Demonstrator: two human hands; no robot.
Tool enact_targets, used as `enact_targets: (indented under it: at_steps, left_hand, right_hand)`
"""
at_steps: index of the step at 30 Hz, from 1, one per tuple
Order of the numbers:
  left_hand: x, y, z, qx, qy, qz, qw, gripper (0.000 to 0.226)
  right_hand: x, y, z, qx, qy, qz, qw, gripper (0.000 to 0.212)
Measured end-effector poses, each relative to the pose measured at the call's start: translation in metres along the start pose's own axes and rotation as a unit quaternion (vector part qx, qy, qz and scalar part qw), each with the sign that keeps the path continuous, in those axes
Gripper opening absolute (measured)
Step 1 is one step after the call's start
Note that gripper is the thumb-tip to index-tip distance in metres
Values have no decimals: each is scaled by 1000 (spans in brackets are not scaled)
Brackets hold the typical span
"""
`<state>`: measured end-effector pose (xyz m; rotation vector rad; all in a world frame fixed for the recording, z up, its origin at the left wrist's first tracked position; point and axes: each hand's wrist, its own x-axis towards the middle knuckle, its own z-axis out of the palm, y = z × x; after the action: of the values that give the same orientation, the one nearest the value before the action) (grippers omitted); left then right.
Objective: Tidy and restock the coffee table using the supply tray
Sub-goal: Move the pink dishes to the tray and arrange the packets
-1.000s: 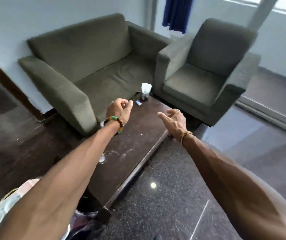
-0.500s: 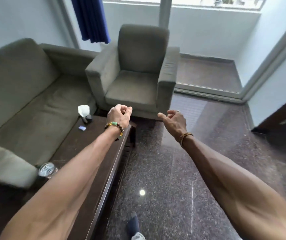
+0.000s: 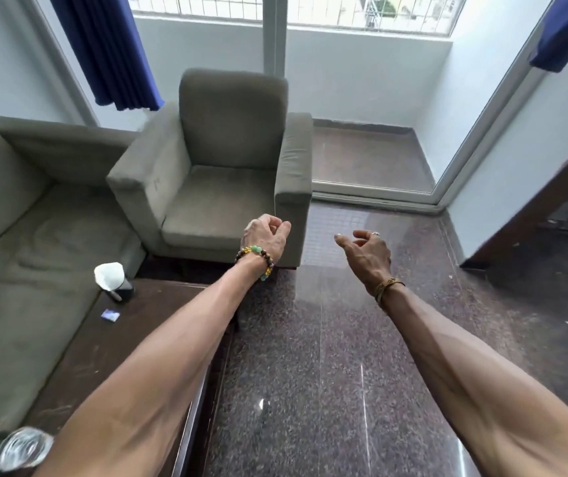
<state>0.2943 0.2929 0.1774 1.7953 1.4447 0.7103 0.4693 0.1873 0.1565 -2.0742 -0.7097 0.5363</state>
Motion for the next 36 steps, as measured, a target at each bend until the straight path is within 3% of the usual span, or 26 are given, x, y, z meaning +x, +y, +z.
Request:
enact_targets:
  at_steps: [10,18,27,36]
  left_hand:
    - [90,-13,67,19,-5,-56,998,25]
    - [167,-22,27,-11,95,-113,989,24]
    - [165,-142,-56,-15,211,-242,947,12]
    - [165,-219,-156,-80,291,-306,903,16]
  right_hand:
    - [125,16,38,-25,-65,19,997,63]
    - [212,-62,102,-39,-154,-68,985,62]
    - [169,-111,251,-80,-319,-113,938,58]
    - [110,-184,362,-119,-394,-167,896,60]
